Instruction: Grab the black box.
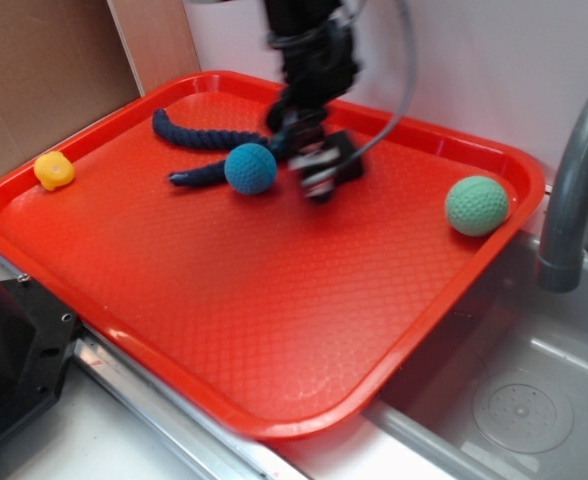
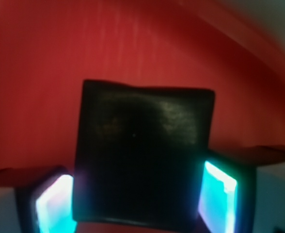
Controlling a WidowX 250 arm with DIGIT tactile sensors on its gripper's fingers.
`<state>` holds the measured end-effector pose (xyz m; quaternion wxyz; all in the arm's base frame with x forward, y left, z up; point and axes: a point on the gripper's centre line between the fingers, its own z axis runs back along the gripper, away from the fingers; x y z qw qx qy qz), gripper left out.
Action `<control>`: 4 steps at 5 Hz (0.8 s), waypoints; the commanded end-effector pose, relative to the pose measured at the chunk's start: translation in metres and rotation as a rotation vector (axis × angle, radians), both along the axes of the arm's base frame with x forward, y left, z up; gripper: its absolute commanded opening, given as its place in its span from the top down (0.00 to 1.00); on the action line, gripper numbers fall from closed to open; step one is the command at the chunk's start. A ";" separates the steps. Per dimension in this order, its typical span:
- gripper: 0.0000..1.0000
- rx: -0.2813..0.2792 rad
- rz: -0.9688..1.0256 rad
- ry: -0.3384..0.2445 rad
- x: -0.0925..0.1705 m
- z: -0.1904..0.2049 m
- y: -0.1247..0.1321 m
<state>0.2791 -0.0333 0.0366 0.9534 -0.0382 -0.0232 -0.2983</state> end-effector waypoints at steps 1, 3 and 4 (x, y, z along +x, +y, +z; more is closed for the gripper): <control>1.00 -0.032 -0.007 -0.261 -0.038 0.115 -0.026; 1.00 -0.111 0.069 -0.228 -0.051 0.153 -0.024; 1.00 -0.096 0.083 -0.153 -0.042 0.144 -0.025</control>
